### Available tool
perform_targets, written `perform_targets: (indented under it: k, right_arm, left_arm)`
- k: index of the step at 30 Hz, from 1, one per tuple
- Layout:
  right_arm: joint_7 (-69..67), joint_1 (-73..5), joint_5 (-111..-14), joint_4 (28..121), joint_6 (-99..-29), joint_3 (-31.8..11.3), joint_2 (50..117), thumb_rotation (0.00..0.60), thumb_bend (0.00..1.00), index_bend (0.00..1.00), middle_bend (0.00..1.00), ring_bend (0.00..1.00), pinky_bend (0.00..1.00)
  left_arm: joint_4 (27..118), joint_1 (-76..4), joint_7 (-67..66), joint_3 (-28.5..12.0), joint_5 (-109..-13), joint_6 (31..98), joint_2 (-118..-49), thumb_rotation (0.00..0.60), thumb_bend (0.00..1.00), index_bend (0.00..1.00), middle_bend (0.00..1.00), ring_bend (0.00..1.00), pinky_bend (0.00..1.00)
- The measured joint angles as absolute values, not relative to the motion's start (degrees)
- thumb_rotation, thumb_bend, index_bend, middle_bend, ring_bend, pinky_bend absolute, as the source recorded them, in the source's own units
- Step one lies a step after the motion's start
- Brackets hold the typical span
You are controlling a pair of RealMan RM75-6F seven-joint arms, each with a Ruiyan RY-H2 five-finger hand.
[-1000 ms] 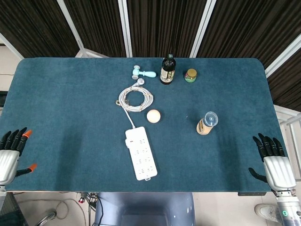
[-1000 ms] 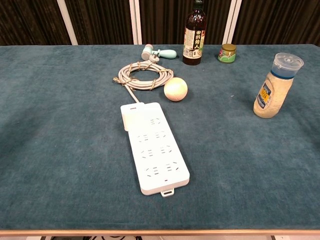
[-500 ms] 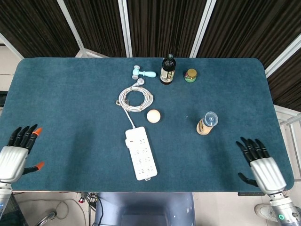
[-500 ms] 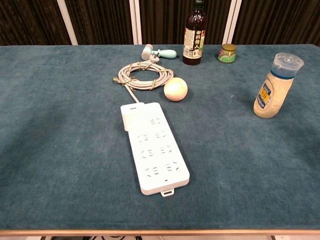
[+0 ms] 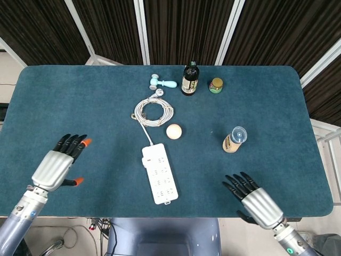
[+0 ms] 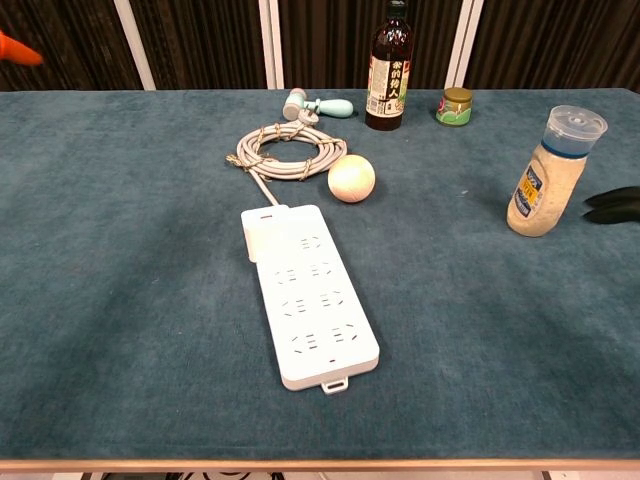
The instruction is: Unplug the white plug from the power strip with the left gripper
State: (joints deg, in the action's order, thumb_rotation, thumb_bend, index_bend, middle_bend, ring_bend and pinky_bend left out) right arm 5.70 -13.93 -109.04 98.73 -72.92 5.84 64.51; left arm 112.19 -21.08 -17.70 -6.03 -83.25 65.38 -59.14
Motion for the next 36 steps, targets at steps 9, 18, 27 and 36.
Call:
perform_targets:
  k: [9, 18, 27, 36]
  right_arm:
    - [9.17, -15.32, -108.95, 100.87, -69.41, 6.23, 69.14, 0.6, 0.51, 0.0, 0.0, 0.01, 0.08]
    - [13.19, -17.15, -107.4, 101.05, -64.07, 6.47, 75.36, 0.6, 0.72, 0.01, 0.02, 0.01, 0.09]
    - [15.87, -19.25, -103.8, 100.22, -60.13, 5.33, 81.18, 0.6, 0.84, 0.02, 0.02, 0.02, 0.09]
    - [18.58, -20.52, -100.66, 99.34, -57.74, 4.7, 85.36, 0.6, 0.85, 0.04, 0.03, 0.03, 0.1]
  left_arm:
    - [112.7, -26.45, -21.0, -7.96, -77.77, 59.83, -61.75, 0.6, 0.01, 0.05, 0.0, 0.0, 0.05]
    - [113.0, -30.24, -23.44, -8.34, -73.86, 56.9, -64.1, 0.6, 0.01, 0.05, 0.0, 0.0, 0.05]
    - [112.99, -32.66, -25.04, -8.12, -71.2, 55.94, -65.83, 0.6, 0.01, 0.05, 0.0, 0.0, 0.05]
    - [111.81, -35.02, -26.93, -7.5, -68.79, 54.79, -67.73, 0.6, 0.01, 0.05, 0.0, 0.0, 0.05]
